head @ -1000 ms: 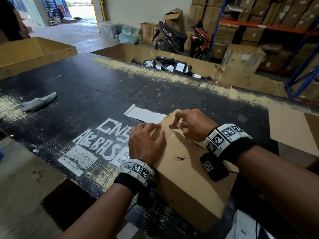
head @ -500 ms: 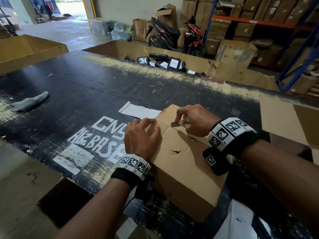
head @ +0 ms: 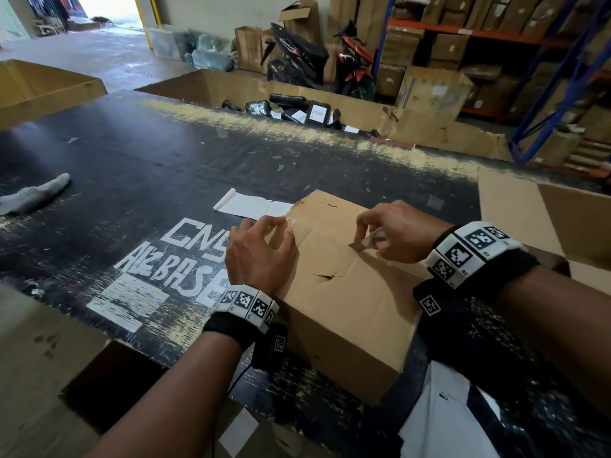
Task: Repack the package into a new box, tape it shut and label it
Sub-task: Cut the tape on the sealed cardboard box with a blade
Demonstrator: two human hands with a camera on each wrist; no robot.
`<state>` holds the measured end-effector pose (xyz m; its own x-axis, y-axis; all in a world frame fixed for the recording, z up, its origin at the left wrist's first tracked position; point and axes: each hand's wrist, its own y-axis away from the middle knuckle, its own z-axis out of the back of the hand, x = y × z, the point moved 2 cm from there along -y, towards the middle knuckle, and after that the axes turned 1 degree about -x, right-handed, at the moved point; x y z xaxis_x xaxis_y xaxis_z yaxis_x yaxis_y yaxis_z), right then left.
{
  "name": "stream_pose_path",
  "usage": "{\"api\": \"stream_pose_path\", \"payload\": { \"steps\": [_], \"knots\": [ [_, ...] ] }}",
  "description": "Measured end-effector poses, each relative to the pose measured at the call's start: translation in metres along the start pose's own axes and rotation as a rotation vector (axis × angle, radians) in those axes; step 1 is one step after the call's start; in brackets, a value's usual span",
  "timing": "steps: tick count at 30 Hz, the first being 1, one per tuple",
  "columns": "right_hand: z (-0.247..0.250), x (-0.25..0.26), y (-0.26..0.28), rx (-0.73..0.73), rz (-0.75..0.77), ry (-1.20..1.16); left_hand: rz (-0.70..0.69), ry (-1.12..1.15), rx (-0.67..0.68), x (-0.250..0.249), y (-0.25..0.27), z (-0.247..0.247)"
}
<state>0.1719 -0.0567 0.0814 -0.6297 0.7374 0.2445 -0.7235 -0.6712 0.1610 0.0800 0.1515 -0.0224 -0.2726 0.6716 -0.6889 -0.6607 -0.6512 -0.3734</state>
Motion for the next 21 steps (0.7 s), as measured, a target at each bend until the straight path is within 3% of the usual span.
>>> {"api": "stream_pose_path", "payload": {
  "steps": [12,21],
  "knots": [
    [0.01,-0.038,0.056,0.048,-0.099,0.043,0.0,0.021,0.018,-0.002,0.002,0.003],
    [0.015,-0.086,0.132,-0.082,-0.193,-0.096,0.005,0.001,0.048,-0.003,0.002,0.005]
  ]
}}
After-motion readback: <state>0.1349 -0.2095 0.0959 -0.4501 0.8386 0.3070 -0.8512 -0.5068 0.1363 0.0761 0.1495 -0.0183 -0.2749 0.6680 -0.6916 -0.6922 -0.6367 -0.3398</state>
